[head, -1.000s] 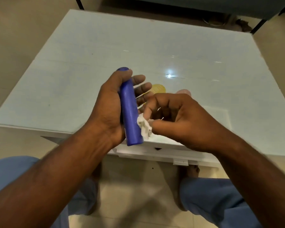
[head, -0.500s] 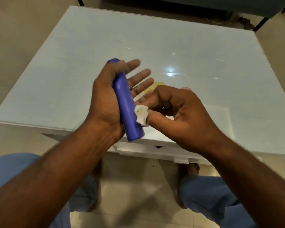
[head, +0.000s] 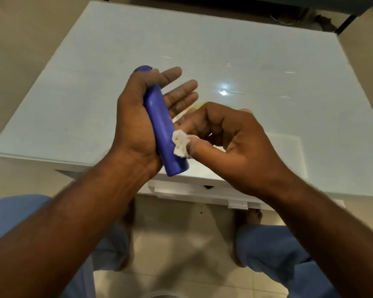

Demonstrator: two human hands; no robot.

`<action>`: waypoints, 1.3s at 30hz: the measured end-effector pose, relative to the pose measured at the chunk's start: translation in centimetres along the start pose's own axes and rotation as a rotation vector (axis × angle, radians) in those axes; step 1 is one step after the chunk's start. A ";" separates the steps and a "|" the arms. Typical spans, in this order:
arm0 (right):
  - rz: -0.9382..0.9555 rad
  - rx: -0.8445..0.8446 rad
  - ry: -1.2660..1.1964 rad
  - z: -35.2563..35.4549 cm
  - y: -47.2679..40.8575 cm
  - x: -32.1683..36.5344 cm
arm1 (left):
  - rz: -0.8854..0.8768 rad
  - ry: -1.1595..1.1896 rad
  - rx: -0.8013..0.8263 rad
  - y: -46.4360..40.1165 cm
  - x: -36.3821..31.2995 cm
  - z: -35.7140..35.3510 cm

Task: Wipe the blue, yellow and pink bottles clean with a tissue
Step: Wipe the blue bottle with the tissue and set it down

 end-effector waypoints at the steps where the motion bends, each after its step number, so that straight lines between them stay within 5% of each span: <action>1: 0.010 -0.017 -0.023 0.0 0.0 0.1 | 0.003 -0.012 0.009 0.0 0.1 -0.1; 6: -0.028 -0.198 -0.174 1.8 -0.3 -0.4 | 0.061 -0.170 0.036 1.4 2.8 -0.9; 14: 0.049 0.048 -0.030 -0.2 0.1 0.5 | 0.011 -0.039 0.013 -0.6 0.1 0.5; 20: -0.009 -0.252 -0.116 2.6 0.1 -0.3 | 0.071 -0.241 0.105 1.1 3.5 -1.6; 27: 0.023 0.036 -0.008 -0.6 0.3 0.3 | 0.005 -0.221 -0.068 -0.8 0.9 1.0; 34: -0.026 -0.225 -0.035 1.9 -0.3 -0.3 | -0.068 -0.408 -0.114 0.3 1.5 0.6; 39: -0.063 0.012 0.040 -0.3 0.1 -0.6 | -0.114 -0.320 -0.146 -0.1 -0.5 1.4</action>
Point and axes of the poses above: each hand's wrist, its own y-axis away from the middle knuckle, its own z-axis out of the back of the hand, x = y × z, the point moved 9 cm from there along -y, towards the middle knuckle, and after that the axes turned 3 degrees about -x, right-handed, at the moved point
